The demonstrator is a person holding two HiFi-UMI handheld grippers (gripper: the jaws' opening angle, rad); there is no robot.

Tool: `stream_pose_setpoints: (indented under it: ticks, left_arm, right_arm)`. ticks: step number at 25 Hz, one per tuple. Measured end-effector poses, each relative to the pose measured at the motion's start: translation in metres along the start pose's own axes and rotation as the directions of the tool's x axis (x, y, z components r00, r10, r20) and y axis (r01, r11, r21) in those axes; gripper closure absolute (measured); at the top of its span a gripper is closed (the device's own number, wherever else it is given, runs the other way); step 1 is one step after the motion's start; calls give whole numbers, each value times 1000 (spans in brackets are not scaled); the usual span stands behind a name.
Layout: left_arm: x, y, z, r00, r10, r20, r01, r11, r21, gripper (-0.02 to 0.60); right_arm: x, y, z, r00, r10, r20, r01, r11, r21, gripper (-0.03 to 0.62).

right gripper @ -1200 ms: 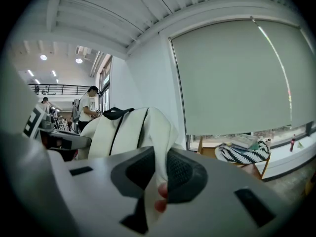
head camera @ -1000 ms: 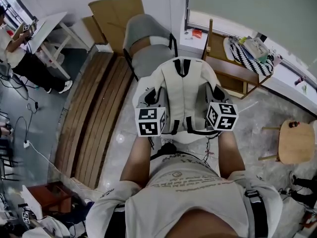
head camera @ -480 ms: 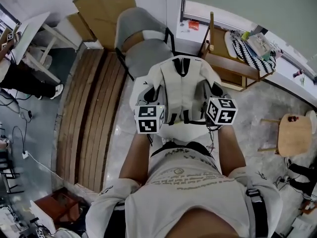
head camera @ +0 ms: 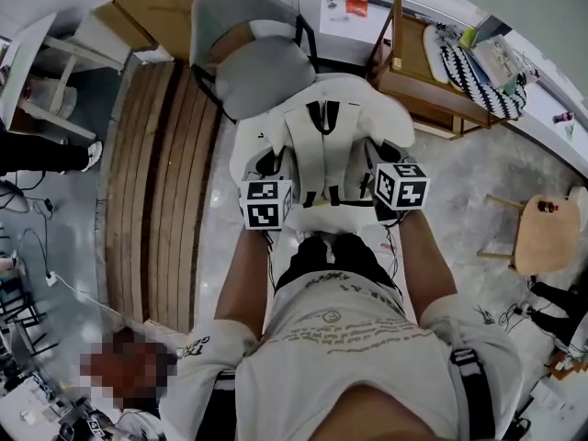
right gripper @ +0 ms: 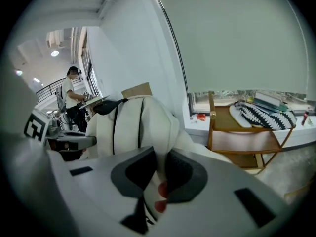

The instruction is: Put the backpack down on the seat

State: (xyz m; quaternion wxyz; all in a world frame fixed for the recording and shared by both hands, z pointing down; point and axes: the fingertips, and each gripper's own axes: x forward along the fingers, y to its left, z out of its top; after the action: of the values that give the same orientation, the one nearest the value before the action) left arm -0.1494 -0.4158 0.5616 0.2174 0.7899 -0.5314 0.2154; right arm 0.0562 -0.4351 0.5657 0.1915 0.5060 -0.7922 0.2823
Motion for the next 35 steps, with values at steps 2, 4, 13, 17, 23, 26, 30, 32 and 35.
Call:
stream_pose_setpoints:
  ticks: [2,4,13,17,23,26,30,32,35]
  left_arm:
    - [17,3,-13,999,-3,-47,3,1000,-4,528]
    - [37,9,-27,997,-3,-82,3,1000,-7,528]
    - [118,15,-86,971,-10,-237,14,1000,14,528]
    - [153,22,-117,954,-22,-300,26,1000,10,528]
    - [187,17,-142,926,-34,-376,61,996,62,528]
    - [199,19,-153,917,-27,-397,61,995,74,526]
    - [210,27,-174,894,-5,-448,32,998,54,526]
    - [213,25,-188,882,-1,-471,25,999,44,526]
    - [216,18,-196,889,-15,-458,35,999,34,526]
  right_arm:
    - [17,-8,-11,999,10,-45,-11,1000,-14,534]
    - [39,-18,-23,996,24,-90,-25,1000,-11,534]
    - [109,-66,-77,968,36,-248,-36,999,3,534]
    - [140,-83,-95,948,18,-319,-34,998,-45,534]
    - [173,-106,-121,920,-32,-391,-1,996,-84,533]
    - [184,-112,-132,909,-55,-413,8,993,-116,533]
    - [199,-114,-151,888,-67,-454,-2,989,-149,529]
    - [199,-120,-165,868,-93,-488,28,990,-140,523]
    - [194,-129,-178,855,-122,-505,73,991,-116,522]
